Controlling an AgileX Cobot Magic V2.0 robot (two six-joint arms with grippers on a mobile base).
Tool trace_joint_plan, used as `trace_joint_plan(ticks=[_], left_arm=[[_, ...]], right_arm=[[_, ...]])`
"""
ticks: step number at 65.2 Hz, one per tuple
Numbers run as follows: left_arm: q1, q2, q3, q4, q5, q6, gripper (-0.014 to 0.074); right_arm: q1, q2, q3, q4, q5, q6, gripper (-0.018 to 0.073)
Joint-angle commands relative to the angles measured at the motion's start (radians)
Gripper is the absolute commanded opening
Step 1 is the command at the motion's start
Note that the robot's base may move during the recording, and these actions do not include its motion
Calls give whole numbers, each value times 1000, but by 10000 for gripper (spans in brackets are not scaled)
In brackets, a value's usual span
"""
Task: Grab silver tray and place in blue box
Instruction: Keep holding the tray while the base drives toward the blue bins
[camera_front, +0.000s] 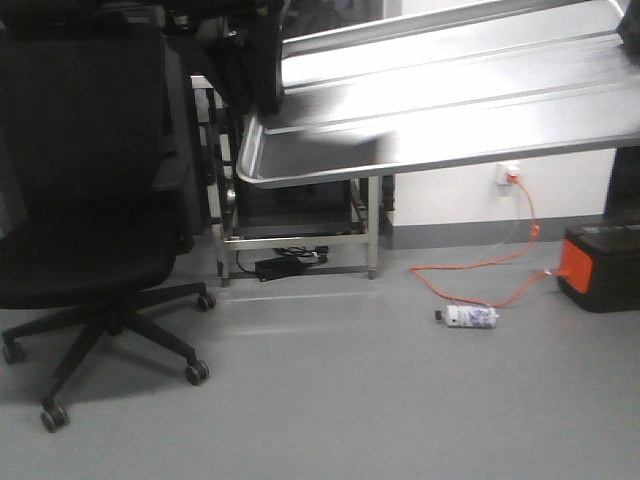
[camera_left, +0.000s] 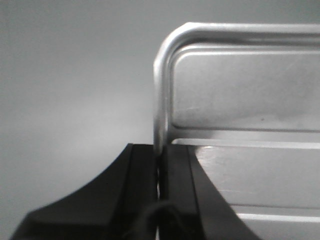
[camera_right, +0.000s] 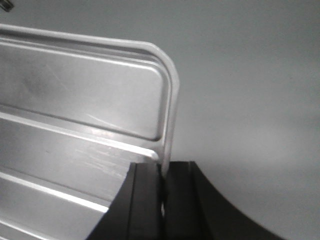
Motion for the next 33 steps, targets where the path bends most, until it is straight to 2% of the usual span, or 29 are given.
trace_joint_plan(ticks=[1, 33], left_arm=[[2, -42, -39, 76, 6, 24, -98], [2, -47, -150, 128, 105, 24, -105]], right_arm=[[-6, -25, -31, -43, -64, -17, 59], [-6, -25, -31, -43, -61, -17, 59]])
